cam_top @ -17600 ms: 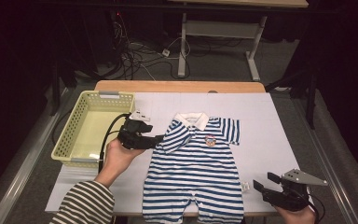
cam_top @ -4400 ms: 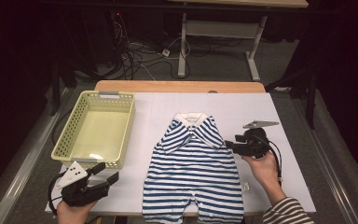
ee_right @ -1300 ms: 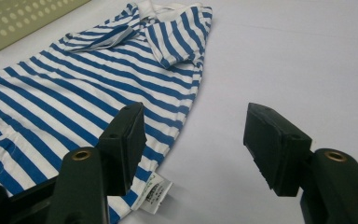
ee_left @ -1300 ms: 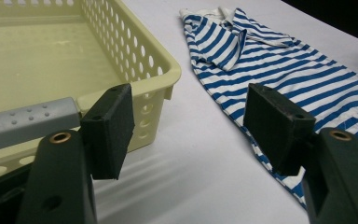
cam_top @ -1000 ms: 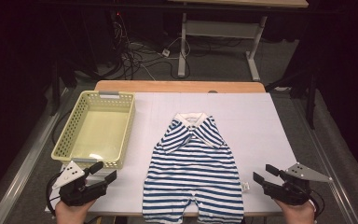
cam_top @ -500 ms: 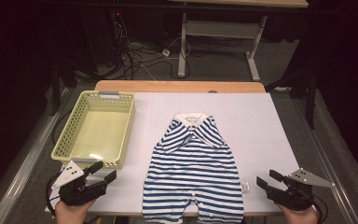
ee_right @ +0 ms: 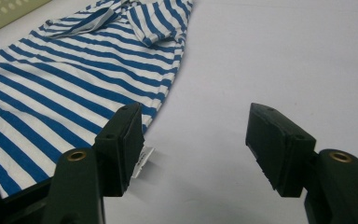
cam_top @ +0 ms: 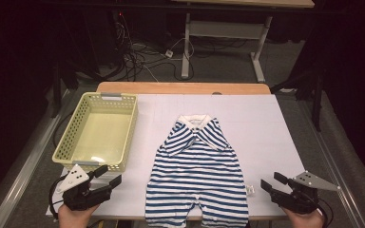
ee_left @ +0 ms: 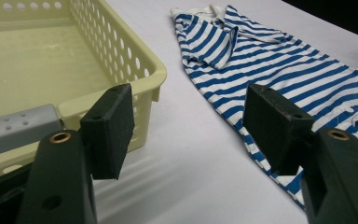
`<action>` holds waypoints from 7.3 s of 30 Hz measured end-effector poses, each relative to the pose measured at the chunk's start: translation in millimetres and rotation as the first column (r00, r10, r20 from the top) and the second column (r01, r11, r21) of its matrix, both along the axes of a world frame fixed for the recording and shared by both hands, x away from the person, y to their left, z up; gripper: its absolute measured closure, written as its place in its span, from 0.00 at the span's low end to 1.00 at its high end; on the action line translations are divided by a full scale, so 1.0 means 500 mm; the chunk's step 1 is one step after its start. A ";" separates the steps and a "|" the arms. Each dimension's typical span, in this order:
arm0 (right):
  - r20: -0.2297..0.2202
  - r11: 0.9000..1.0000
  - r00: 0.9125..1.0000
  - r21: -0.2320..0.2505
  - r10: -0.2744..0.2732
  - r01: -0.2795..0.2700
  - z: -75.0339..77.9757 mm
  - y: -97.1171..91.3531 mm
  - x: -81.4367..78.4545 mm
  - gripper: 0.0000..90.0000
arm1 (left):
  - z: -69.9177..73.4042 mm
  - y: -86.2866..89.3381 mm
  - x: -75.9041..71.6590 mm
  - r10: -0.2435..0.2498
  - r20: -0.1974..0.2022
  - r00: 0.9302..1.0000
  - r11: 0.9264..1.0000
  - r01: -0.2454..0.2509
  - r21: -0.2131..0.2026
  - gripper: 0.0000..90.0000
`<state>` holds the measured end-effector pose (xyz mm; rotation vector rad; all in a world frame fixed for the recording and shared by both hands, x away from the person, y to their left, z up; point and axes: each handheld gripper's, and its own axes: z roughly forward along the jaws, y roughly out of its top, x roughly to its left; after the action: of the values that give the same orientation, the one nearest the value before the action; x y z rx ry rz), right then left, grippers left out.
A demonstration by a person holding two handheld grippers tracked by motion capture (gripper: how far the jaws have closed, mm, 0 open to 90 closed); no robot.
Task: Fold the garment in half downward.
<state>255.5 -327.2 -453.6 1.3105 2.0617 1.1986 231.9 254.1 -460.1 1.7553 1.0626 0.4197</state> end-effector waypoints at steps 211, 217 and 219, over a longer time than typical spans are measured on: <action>-0.280 0.989 0.960 -0.138 0.008 -0.049 -0.013 0.198 0.459 0.62 | -0.011 -0.383 0.514 0.003 -0.357 0.934 0.933 0.126 0.338 0.37; -0.300 0.987 0.954 -0.155 0.001 -0.049 -0.020 0.207 0.472 0.62 | -0.021 -0.384 0.531 0.016 -0.378 0.926 0.933 0.122 0.338 0.36; -0.302 0.988 0.953 -0.147 0.004 -0.051 -0.020 0.210 0.474 0.62 | -0.021 -0.384 0.532 0.018 -0.378 0.926 0.931 0.123 0.343 0.36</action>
<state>492.6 -222.5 -463.6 1.4671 2.3381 0.8715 497.8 62.0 -470.6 2.2548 1.2600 0.2579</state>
